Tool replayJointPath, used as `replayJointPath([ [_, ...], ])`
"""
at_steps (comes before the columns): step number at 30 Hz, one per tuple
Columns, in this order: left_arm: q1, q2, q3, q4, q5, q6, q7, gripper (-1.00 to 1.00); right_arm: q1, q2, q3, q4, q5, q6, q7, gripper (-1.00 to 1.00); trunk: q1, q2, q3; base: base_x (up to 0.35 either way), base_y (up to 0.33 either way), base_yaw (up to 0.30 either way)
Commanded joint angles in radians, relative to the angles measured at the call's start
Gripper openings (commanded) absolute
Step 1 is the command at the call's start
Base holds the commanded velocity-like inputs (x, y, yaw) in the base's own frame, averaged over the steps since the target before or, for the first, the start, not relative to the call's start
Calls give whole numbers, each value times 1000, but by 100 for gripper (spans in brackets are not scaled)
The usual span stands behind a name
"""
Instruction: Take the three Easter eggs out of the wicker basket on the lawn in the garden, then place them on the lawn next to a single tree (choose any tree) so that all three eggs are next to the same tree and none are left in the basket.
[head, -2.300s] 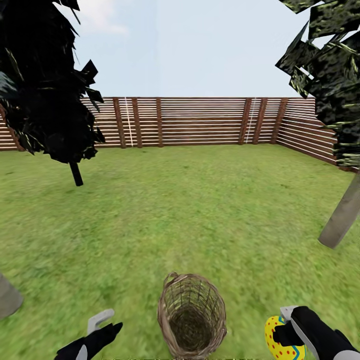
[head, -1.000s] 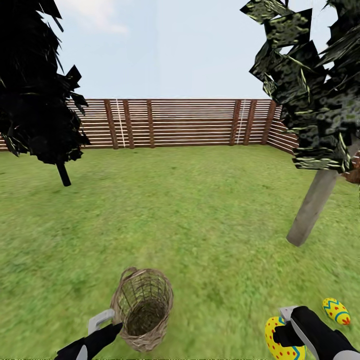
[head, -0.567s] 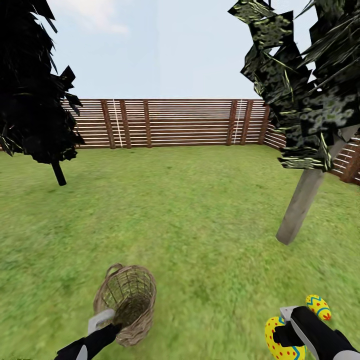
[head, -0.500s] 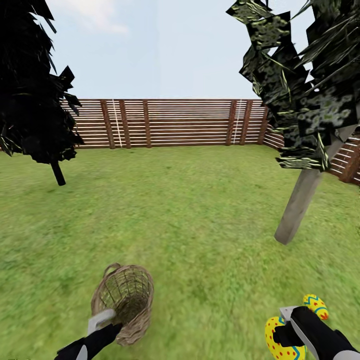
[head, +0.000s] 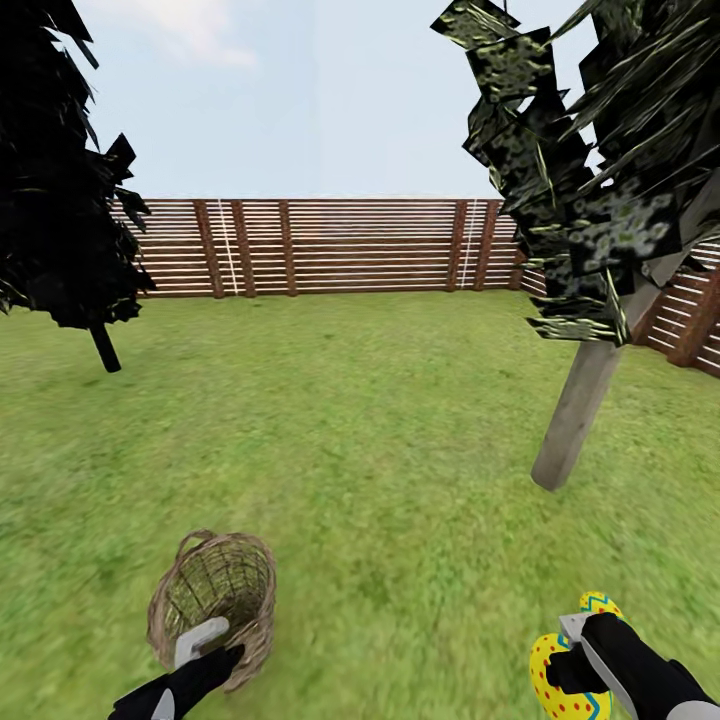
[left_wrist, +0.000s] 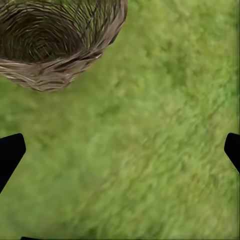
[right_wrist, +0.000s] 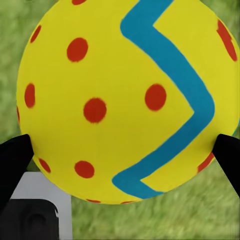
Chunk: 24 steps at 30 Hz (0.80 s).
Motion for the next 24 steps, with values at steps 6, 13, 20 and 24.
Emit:
replayJointPath([
  [6,0,-1,4,3,7,9,-6,100,-1,-1,7,-1,-10,4,-3,-100,0,-1,-1,320,30,0],
  [13,0,-2,3,4,5,10,-5,100,-1,0,7,0,-10,4,-3,-100,0,-1,-1,342,24,0],
  [20,0,-2,3,5,3,12,-2,100,-1,0,8,0,-10,4,-3,-100,0,-1,-1,344,-36,0],
  [24,0,-4,2,6,2,13,-1,100,-1,0,8,0,-10,4,-3,-100,0,-1,-1,344,-111,0],
])
